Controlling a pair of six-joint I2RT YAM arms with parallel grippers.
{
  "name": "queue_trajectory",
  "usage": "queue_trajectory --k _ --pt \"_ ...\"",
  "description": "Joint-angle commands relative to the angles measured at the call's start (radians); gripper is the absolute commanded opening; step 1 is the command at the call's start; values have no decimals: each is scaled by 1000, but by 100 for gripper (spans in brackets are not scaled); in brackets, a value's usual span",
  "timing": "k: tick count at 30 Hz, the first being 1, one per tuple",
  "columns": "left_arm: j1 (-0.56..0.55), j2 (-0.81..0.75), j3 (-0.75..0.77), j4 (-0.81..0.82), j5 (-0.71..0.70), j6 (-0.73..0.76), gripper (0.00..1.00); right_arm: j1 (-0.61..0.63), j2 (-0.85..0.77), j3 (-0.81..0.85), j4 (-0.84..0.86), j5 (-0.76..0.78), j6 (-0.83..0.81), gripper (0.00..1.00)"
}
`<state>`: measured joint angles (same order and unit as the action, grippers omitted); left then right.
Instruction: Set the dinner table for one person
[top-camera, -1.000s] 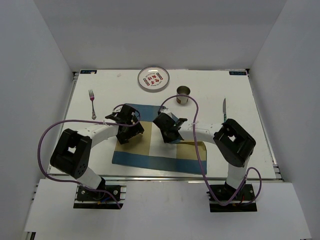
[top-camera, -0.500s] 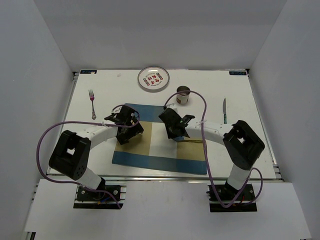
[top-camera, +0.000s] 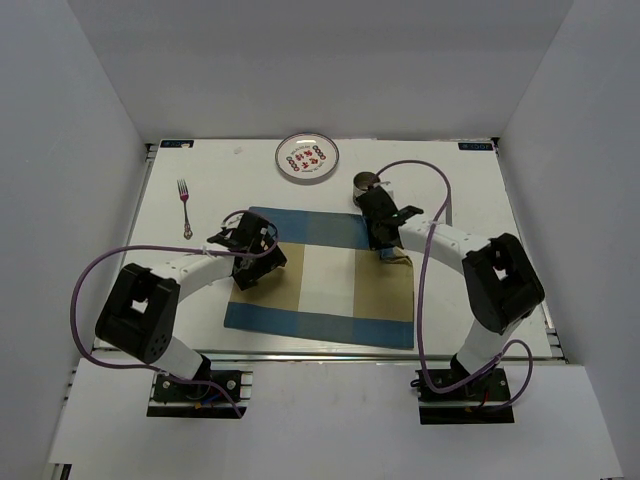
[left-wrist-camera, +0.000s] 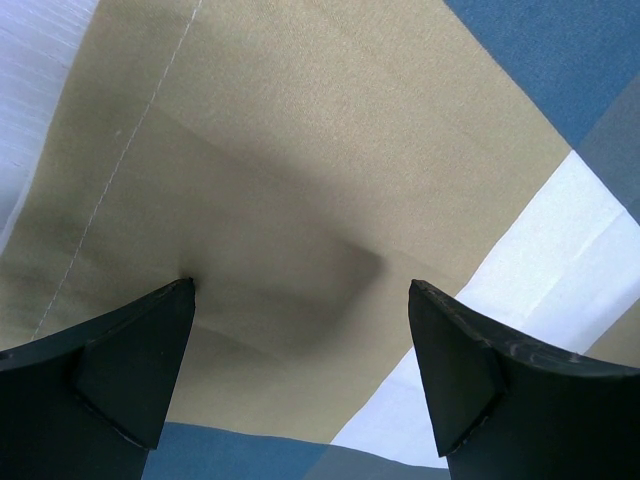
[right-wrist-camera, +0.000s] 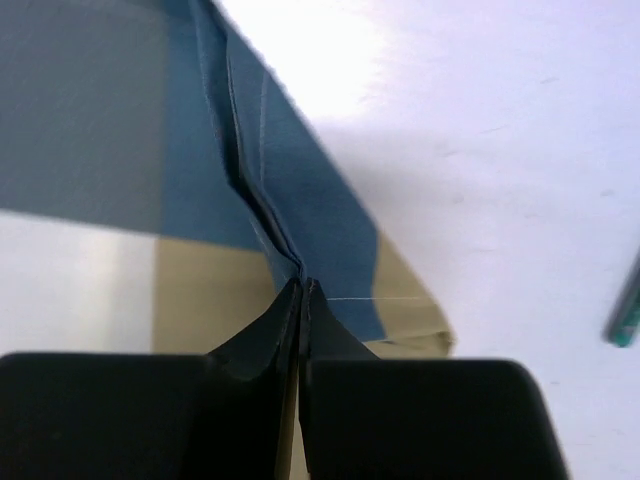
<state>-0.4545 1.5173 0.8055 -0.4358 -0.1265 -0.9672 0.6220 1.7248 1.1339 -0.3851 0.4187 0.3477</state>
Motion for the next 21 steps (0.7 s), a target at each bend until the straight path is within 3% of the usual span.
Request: queue_trajectory --k 1,2,3,6,8,9,10,11,16,21 --pt "-4 17 -58 -1 19 -11 98 -59 -8 85 -26 80 -72 0" --pt "-4 14 -60 -1 24 -11 98 -79 -5 119 -34 110 -76 2" --pt "-4 11 -60 -1 27 -11 98 -87 -4 136 -53 121 -75 22" --pt "-4 -2 -60 -3 31 -8 98 -122 -46 159 -49 152 -62 54" --pt "-4 -9 -62 -3 31 -1 98 -122 -119 149 -17 126 -59 57" --pt "-4 -12 -60 -4 30 4 98 -116 -158 136 -6 108 -62 69" --pt "-4 -16 -60 -10 28 4 98 -116 -171 129 -5 59 -65 70" --pt "-4 -20 -60 -9 28 5 98 -108 -183 122 -3 23 -65 89" --pt "-4 -20 -51 -4 41 4 98 -87 -203 -46 21 -148 16 89" --pt "-4 0 -25 -17 42 8 98 -71 -304 -299 123 -227 243 89"
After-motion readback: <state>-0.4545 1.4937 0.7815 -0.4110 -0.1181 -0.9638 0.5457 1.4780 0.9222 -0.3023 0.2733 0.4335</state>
